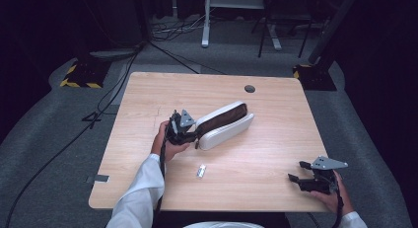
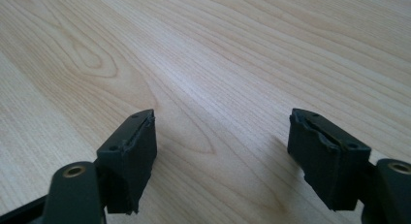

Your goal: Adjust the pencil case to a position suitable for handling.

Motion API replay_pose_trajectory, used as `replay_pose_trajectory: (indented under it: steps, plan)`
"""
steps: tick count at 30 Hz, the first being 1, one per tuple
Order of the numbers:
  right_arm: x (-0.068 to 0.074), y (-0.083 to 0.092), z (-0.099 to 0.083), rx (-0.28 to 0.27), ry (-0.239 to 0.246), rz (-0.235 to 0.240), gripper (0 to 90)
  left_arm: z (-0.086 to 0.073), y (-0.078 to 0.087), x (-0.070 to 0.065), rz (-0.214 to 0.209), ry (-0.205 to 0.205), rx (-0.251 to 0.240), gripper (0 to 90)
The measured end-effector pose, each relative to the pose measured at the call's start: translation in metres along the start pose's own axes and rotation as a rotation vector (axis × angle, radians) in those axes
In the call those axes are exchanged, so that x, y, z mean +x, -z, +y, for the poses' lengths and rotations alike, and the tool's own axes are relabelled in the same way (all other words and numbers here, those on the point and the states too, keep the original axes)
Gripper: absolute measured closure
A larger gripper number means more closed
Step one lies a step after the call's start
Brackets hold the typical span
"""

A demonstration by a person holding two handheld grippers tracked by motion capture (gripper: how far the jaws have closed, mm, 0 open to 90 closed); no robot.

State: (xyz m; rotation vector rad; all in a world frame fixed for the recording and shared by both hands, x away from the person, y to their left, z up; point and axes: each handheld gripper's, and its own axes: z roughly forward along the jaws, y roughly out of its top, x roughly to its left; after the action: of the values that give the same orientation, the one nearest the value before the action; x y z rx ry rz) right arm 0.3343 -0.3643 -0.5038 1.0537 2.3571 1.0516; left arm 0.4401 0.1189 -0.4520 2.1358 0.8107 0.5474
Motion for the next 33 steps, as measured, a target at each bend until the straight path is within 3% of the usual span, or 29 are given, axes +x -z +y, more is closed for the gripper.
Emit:
replay_pose_trajectory:
  steps: [4,8,14,22,26,27,33]
  plan:
    - [0.003,0.000,0.000,-0.007,0.027,-0.013,26.5,-0.002,0.000,0.003,-0.005,0.013,0.005,52.2]
    - [0.002,-0.001,0.001,-0.005,0.022,0.005,26.2,-0.004,-0.004,0.004,-0.065,0.014,-0.008,65.3]
    - [0.001,-0.001,0.001,-0.003,0.013,0.012,26.1,-0.002,-0.007,0.003,-0.141,0.004,-0.034,75.6]
    - [0.001,-0.001,0.001,0.000,0.008,0.016,26.1,0.000,-0.007,0.001,-0.281,-0.010,-0.064,78.0]
    - [0.000,-0.001,0.001,0.002,0.006,0.018,25.9,0.002,-0.008,-0.001,-0.358,-0.048,-0.060,78.1]
    - [0.000,-0.001,0.001,0.002,0.006,0.018,25.7,0.002,-0.009,-0.001,-0.358,-0.049,-0.052,78.0]
    - [0.000,-0.002,0.001,0.002,0.004,0.018,25.3,0.006,-0.013,0.004,-0.249,-0.059,-0.023,73.8]
